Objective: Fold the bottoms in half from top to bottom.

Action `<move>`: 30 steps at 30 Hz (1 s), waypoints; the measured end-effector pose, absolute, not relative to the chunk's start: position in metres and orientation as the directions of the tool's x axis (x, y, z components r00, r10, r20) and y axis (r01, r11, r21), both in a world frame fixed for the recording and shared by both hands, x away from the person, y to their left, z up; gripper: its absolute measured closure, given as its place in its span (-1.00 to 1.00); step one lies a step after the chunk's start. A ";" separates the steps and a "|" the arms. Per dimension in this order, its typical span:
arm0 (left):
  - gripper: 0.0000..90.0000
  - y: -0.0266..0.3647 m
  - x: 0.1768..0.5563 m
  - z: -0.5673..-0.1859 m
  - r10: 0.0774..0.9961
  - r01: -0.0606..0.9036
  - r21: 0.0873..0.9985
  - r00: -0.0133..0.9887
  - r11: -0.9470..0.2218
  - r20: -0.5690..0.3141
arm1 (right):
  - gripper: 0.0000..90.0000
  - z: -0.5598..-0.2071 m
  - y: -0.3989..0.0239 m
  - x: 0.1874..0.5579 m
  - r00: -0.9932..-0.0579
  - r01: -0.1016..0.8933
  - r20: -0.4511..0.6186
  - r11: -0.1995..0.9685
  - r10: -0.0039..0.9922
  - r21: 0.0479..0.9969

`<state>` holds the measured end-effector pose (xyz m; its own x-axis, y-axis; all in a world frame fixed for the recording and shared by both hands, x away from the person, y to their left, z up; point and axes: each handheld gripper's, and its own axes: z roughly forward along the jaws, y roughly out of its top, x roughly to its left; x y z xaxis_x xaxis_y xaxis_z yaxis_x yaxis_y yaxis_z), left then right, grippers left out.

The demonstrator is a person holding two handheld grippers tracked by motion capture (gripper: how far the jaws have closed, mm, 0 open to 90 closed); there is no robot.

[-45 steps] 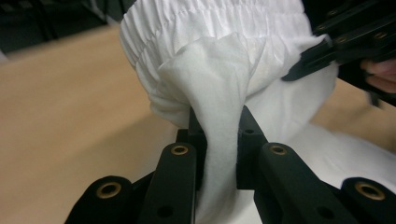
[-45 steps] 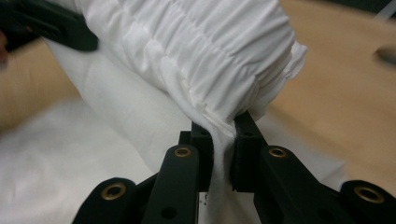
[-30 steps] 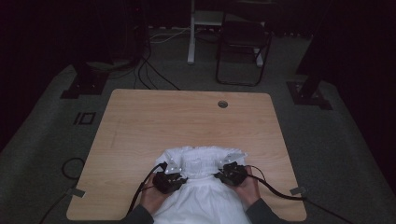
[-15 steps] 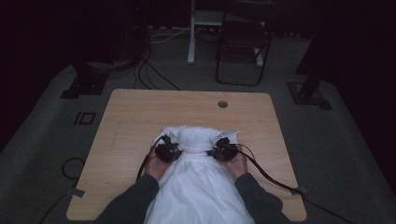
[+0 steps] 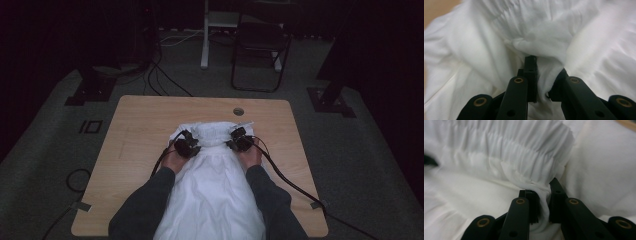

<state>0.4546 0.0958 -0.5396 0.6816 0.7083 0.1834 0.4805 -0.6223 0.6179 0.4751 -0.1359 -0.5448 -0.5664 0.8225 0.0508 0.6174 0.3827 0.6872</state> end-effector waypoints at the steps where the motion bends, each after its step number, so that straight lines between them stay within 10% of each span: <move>1: 0.78 0.098 0.461 -0.539 0.719 0.491 0.613 0.668 -0.619 0.191 | 0.79 -0.545 -0.133 0.475 -0.564 0.621 0.063 0.374 0.823 0.689; 9: 0.85 0.098 0.473 -0.525 0.743 0.535 0.597 0.649 -0.597 0.162 | 0.83 -0.539 -0.133 0.479 -0.520 0.651 0.174 0.256 0.836 0.714; 19: 0.86 0.129 0.385 -0.449 0.711 0.399 0.843 0.703 -0.360 -0.029 | 0.83 -0.462 -0.160 0.410 -0.657 0.425 0.103 0.254 0.747 0.869; 30: 0.81 0.127 0.313 -0.534 0.609 0.493 0.643 0.792 -0.587 -0.051 | 0.82 -0.516 -0.160 0.329 -0.761 0.482 0.104 0.450 0.641 0.752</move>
